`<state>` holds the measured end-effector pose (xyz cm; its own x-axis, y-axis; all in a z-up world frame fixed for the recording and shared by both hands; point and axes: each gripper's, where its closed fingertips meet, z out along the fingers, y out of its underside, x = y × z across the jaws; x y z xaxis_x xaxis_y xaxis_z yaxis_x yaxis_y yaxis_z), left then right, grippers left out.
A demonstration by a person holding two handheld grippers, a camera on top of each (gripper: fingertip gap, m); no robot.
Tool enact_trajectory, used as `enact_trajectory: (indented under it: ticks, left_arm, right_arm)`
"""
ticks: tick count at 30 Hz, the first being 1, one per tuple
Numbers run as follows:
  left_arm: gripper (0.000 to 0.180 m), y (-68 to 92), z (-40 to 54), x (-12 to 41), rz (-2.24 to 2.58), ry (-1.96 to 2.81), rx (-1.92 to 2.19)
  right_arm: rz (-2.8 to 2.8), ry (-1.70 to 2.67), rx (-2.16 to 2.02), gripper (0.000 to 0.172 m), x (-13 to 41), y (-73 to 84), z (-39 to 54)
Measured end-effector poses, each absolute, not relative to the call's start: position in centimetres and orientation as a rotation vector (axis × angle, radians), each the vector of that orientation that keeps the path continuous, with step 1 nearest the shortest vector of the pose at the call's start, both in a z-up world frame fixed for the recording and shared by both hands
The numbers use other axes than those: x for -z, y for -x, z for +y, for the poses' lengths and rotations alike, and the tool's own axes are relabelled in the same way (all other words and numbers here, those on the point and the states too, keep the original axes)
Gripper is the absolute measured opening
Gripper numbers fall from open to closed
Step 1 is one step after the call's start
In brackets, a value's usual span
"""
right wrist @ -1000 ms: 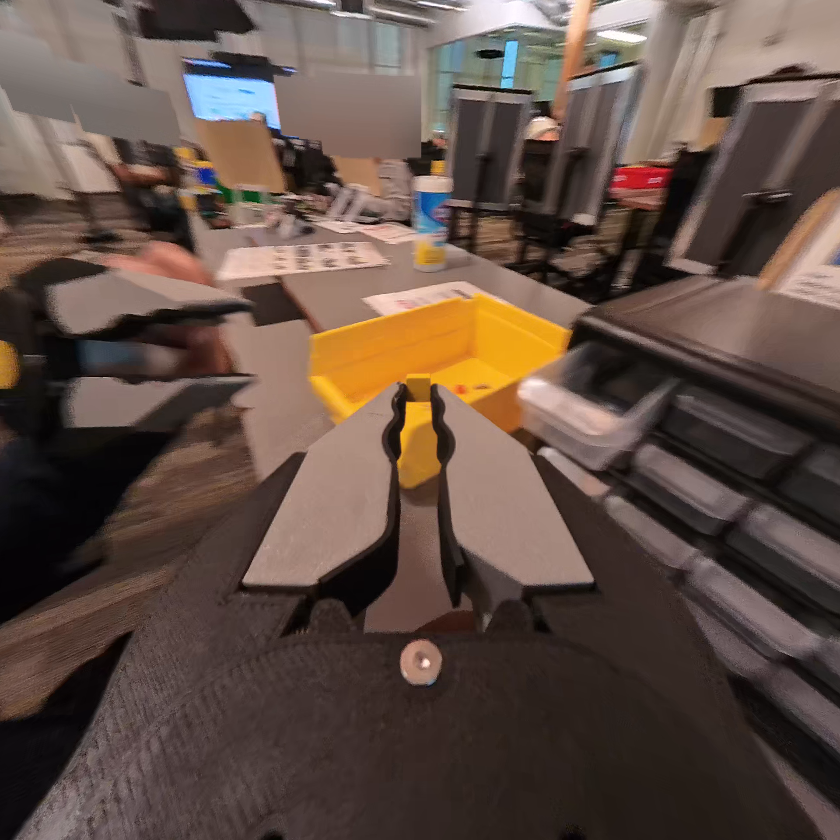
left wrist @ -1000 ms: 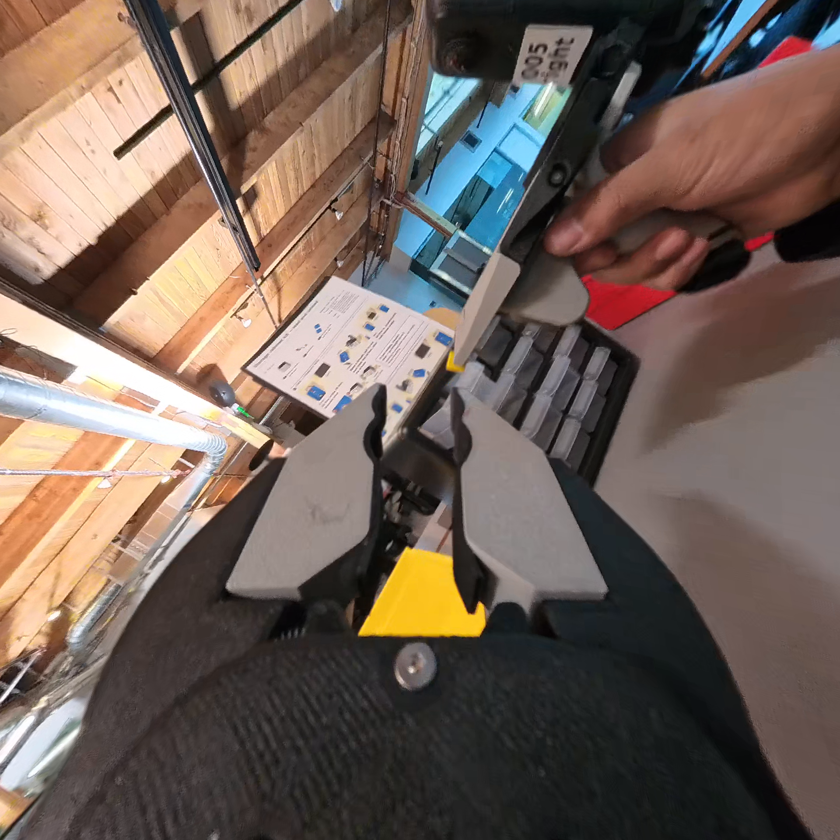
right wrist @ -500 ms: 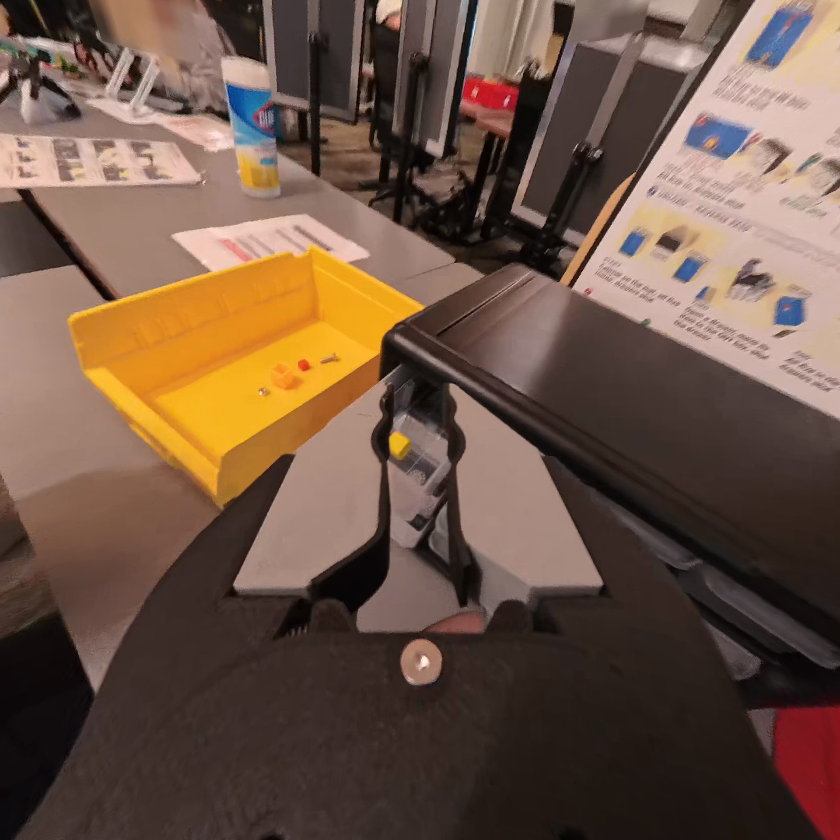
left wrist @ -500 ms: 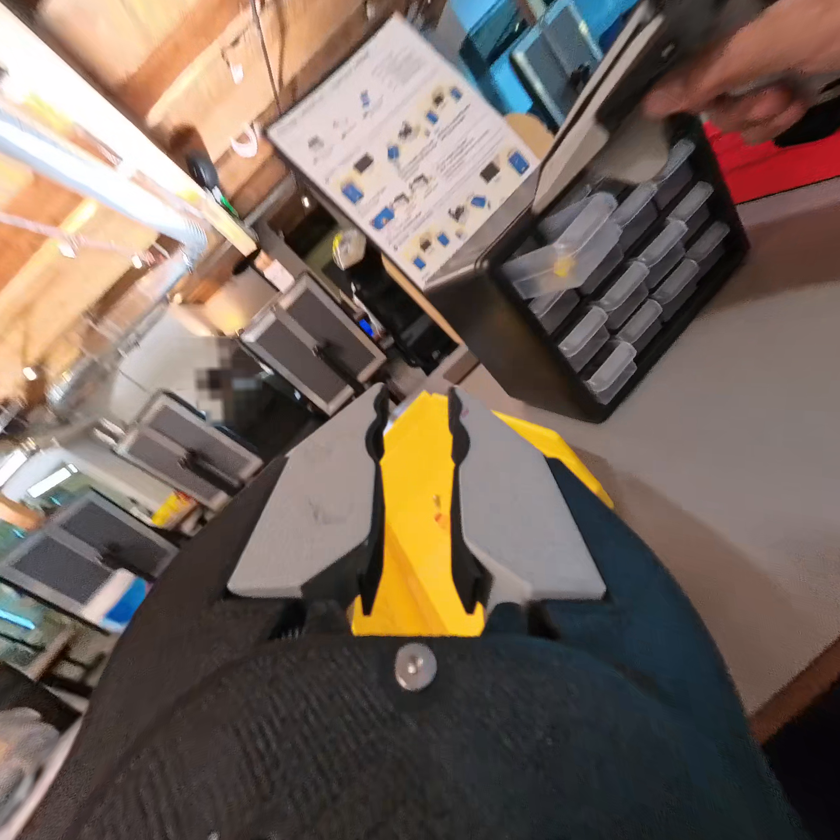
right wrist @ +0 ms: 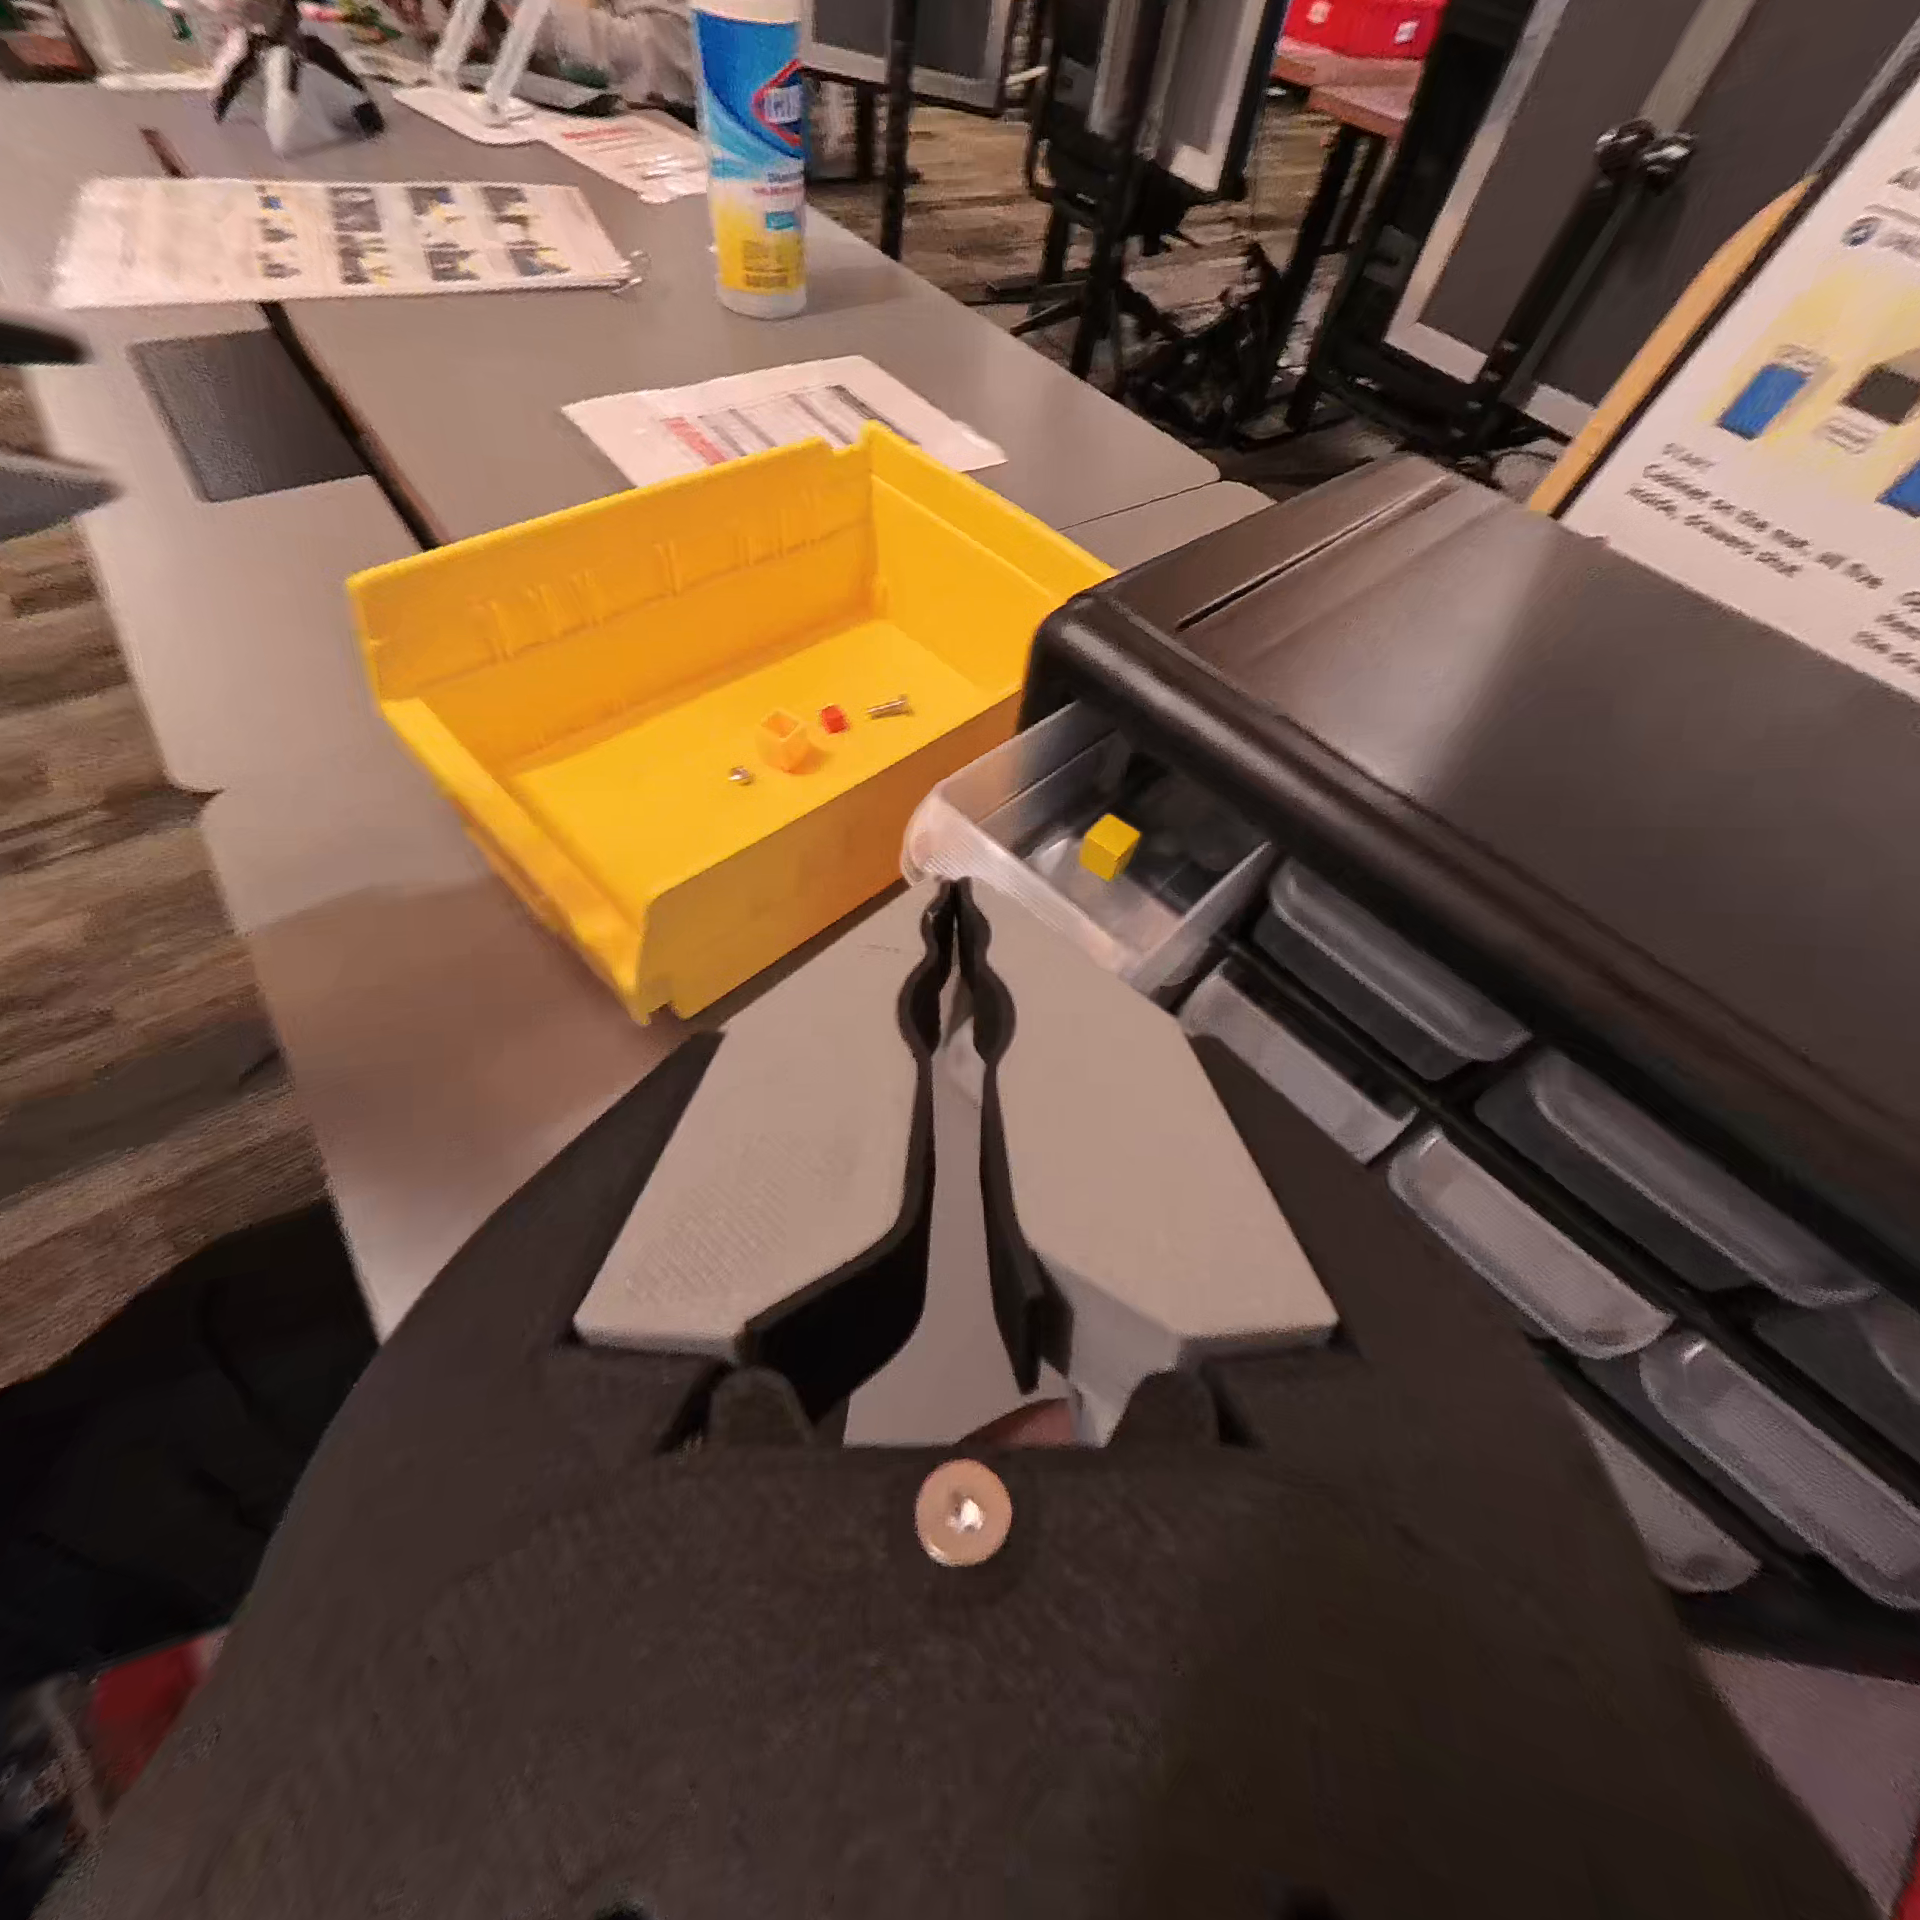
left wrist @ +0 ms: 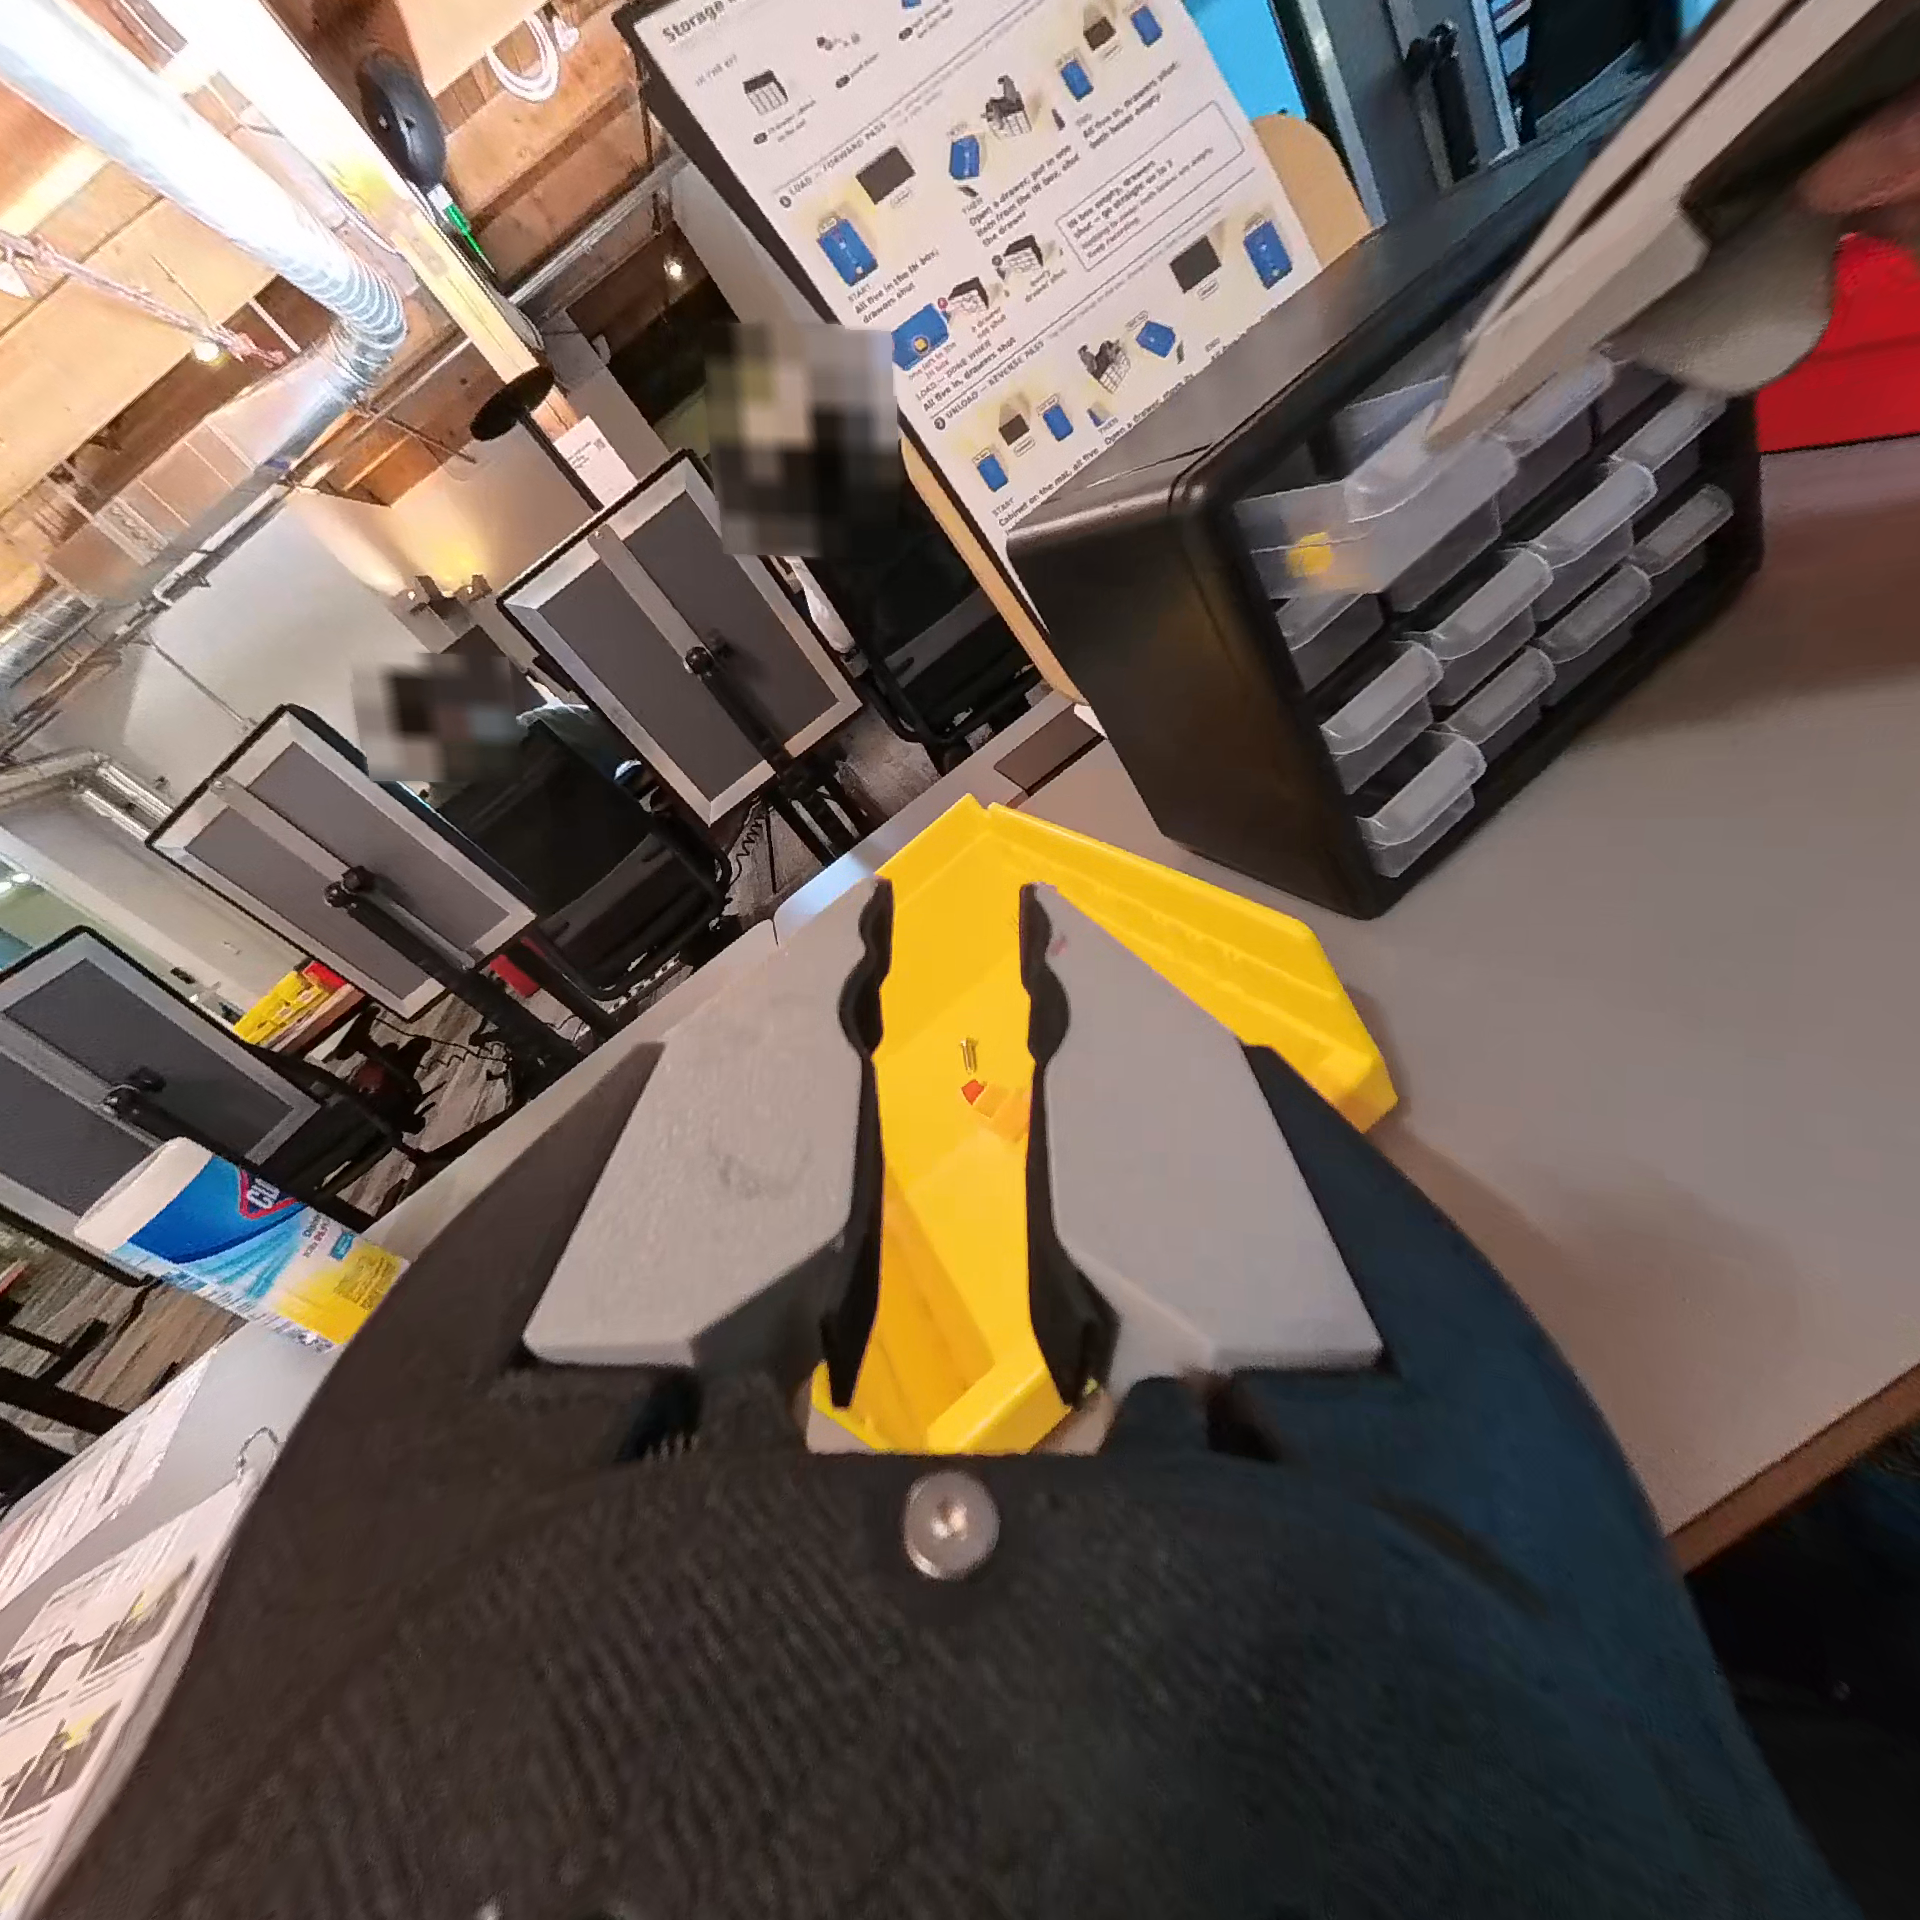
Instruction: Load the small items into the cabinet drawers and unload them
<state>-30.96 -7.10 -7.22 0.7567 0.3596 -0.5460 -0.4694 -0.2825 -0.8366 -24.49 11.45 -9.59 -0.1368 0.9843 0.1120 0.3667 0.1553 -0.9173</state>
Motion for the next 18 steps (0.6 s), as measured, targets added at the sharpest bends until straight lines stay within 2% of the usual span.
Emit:
enact_trajectory:
  ticks: [8,10,13,16,18]
  left_arm:
    - [0.022,30.9,-7.2,7.5,0.092,1.684,-0.799]
    - [0.021,31.1,-7.3,7.5,0.084,1.686,-0.794]
    - [0.023,31.4,-7.5,7.5,0.063,1.687,-0.786]
    - [0.023,31.8,-7.6,7.4,0.045,1.681,-0.780]
    - [0.023,31.7,-7.4,7.3,0.049,1.676,-0.771]
  right_arm:
    - [-1.472,1.435,-0.845,0.000,12.3,28.3,16.1]
    - [-1.440,1.448,-0.910,0.000,12.6,28.1,16.1]
    - [-1.363,1.467,-1.058,0.015,12.9,26.7,16.1]
    - [-1.212,1.489,-1.223,0.015,12.8,24.9,17.3]
    - [-1.088,1.502,-1.391,0.022,12.2,24.3,18.4]
